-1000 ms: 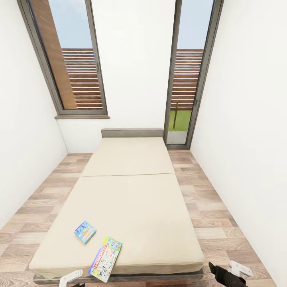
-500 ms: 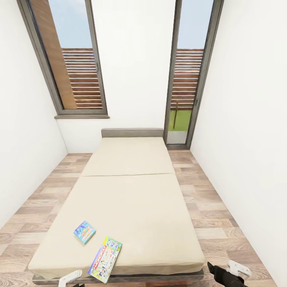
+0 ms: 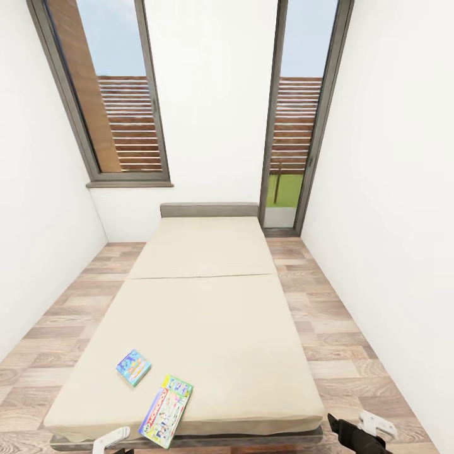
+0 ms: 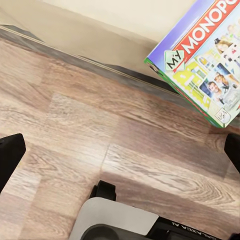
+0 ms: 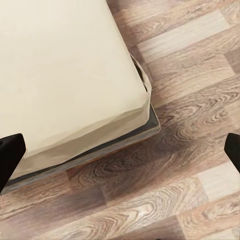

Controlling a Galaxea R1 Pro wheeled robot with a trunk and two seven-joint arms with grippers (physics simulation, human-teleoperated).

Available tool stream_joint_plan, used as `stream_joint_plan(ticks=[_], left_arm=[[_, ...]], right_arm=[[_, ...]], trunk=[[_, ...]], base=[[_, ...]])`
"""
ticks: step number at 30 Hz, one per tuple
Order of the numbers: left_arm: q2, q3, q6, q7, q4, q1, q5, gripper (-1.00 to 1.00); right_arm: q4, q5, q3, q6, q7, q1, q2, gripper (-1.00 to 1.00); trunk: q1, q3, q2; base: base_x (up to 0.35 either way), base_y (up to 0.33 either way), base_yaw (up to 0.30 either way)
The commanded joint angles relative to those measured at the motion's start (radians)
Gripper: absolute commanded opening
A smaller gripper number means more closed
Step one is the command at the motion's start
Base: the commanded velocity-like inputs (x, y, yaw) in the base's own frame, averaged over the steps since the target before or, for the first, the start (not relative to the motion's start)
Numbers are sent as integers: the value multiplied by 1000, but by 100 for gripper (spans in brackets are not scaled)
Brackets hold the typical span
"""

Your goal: Put all the toys in the child's room - the three board games (two on the bed and one on the table), the two jigsaw puzzles on the table, and the tennis ball on the table - inside the toy box on the table in the child's room.

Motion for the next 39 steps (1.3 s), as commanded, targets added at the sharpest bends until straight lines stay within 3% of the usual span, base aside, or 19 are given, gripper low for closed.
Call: stream_joint_plan(ticks=[1,5,9,12,16,18,20,25,28,32,36,39], left_arm=[[-1,8,6,-5,-2,-1,-6,100],[-1,9,6,-6,-2,-1,-6,100],[-1,10,2,-6,-2,-1,-6,100],[0,13,-2,-8,-2,-1,-5,100],[2,16,-3,-13,-2,-1,-4,100],[3,17,-4,-15,-2,-1,-3,100],[3,17,-4,-27,-1,-1,2,100],[7,13,4,-162,0,-1,58,100],[11,13,19,-261,1,0,85,100],[26,13,61,-339,1,1,96,100],[57,14,109,-405,1,1,101,100],[80,16,155,-511,1,1,122,100]], right_arm=[[-3,-7,-3,6,6,-1,0,100],[-34,-10,-2,15,15,-1,-2,100],[-136,-16,-1,39,47,1,-3,100],[-257,-22,-1,132,87,1,-1,100],[-406,-33,-2,321,114,-2,16,100],[-503,-81,-5,411,119,-10,41,100],[-548,-128,-6,436,119,-19,48,100],[-600,-299,-9,458,120,-43,44,100],[-604,-361,-9,457,121,-45,42,100],[-606,-385,-11,457,122,-46,41,100],[-607,-393,-12,458,122,-47,42,100],[-608,-395,-12,459,123,-48,50,100]], trunk=[[0,-2,-2],[4,-5,-9],[20,-18,-37],[31,-27,-58],[46,-39,-86],[54,-46,-100],[62,-52,-114],[81,-68,-149],[92,-77,-170],[108,-90,-198],[123,-102,-226],[135,-112,-247]], base=[[0,0,0],[0,0,0],[0,0,0],[-3,0,0],[-114,0,0],[-243,0,0],[-270,0,0],[-92,0,0],[-20,0,0],[-6,0,0],[-1,0,0],[0,0,0]])
